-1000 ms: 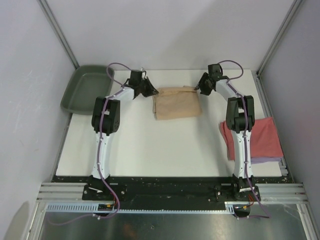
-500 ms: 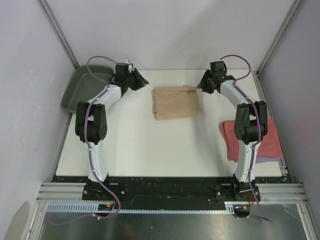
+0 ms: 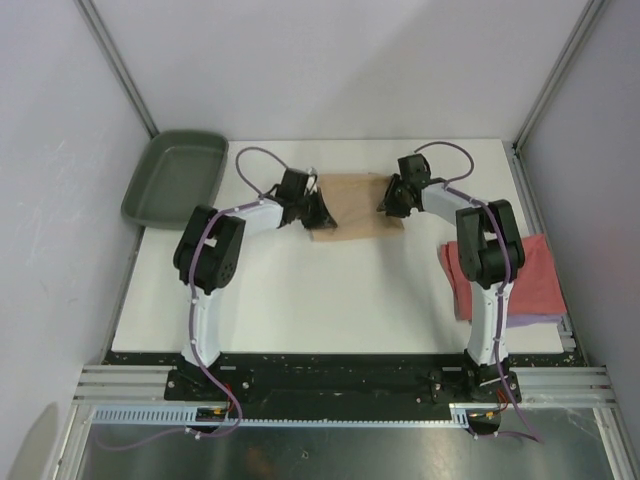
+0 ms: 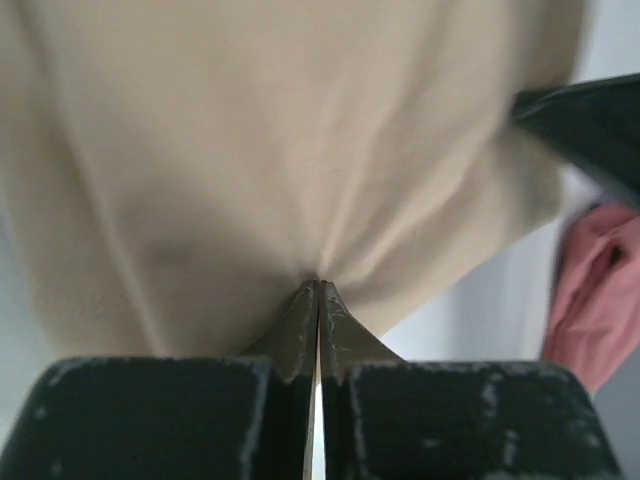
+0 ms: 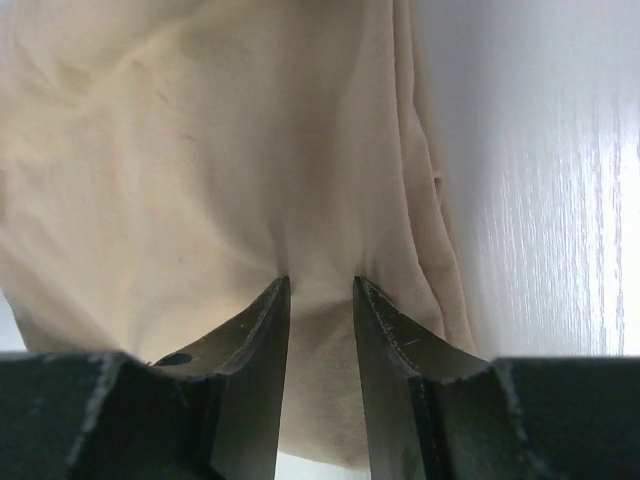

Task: Fold and stack the t-shirts
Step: Fold the long partially folded tshirt into a neat square, then smooth out wrinkles on the folded tshirt

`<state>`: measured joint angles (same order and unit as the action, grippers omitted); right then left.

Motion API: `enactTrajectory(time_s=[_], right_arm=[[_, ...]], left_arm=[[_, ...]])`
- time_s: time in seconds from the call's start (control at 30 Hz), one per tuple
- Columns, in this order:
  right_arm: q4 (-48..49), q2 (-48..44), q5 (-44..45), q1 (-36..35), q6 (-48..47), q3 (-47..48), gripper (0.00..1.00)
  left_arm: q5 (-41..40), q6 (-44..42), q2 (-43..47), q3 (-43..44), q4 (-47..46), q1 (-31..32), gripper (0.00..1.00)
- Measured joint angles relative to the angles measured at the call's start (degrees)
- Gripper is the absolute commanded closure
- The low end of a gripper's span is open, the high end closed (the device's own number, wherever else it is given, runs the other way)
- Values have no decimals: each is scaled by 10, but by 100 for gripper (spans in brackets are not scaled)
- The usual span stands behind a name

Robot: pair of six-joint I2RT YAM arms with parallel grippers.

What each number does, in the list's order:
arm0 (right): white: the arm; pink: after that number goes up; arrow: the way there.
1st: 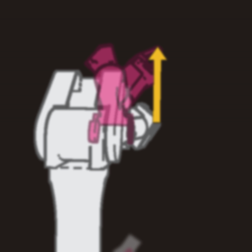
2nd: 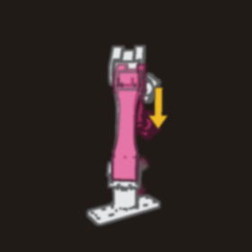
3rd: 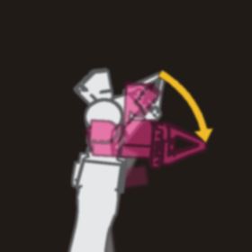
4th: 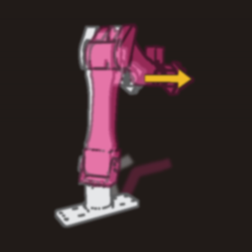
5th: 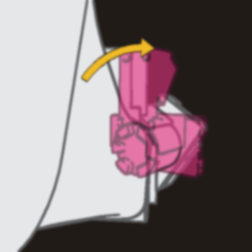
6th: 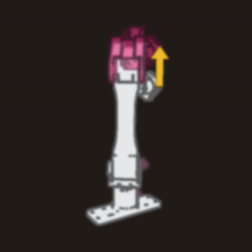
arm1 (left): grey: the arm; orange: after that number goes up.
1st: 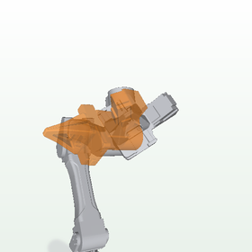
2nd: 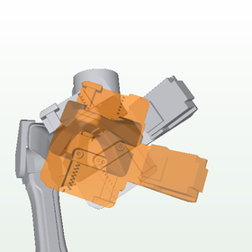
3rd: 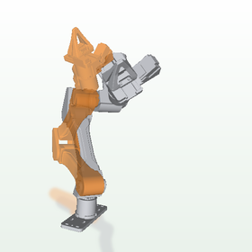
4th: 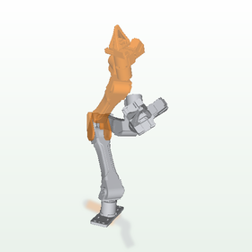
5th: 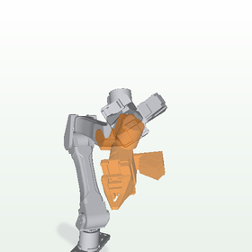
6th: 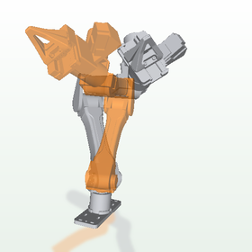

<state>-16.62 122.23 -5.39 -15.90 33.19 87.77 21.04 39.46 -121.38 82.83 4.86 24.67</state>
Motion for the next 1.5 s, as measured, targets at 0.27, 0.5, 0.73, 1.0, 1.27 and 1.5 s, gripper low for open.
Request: enactTrajectory(time_s=[0.27,0.5,0.73,1.0,1.27,1.5], right_arm=[[51,-99,19,-29,15,-154,65],[71,-247,38,-108,48,-343,65],[-30,-389,64,-186,71,-439,62],[-64,-432,113,-164,45,-391,71],[-20,-311,115,-136,21,-332,76],[-4,-253,109,-96,10,-301,76]], left_arm=[[-17,9,95,-176,-27,16,100],[-46,17,271,-380,-18,75,100],[-49,27,450,-490,34,103,93],[-69,17,424,-394,45,56,98],[-84,4,282,-280,33,39,100],[-90,0,196,-222,26,11,100]])
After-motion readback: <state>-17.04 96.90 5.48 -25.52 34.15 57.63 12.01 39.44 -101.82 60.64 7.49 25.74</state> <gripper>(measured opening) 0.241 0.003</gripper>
